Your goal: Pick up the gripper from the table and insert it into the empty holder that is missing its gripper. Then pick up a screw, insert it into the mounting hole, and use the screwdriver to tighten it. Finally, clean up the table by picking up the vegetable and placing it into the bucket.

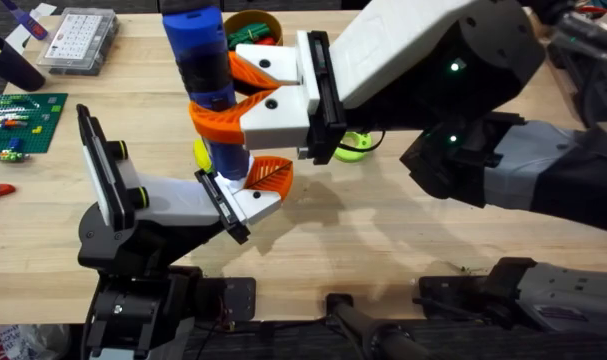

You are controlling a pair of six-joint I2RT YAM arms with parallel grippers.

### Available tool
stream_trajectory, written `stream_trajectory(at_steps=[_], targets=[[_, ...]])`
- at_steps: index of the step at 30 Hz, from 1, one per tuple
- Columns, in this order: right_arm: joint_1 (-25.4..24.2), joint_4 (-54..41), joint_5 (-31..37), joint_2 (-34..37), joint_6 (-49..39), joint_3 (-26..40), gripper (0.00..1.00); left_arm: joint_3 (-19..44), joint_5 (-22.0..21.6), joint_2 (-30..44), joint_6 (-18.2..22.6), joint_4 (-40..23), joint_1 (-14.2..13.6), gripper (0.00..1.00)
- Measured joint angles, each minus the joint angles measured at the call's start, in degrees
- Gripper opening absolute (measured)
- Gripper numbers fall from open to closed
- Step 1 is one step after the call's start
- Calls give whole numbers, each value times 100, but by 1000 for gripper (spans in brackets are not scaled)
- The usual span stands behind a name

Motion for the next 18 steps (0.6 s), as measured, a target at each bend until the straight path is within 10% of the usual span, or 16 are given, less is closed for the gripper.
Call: stream_trajectory(at_steps=[18], targets=[[-20,-75,-484,85,159,358,47,0,2,-1,1,-2,0,14]])
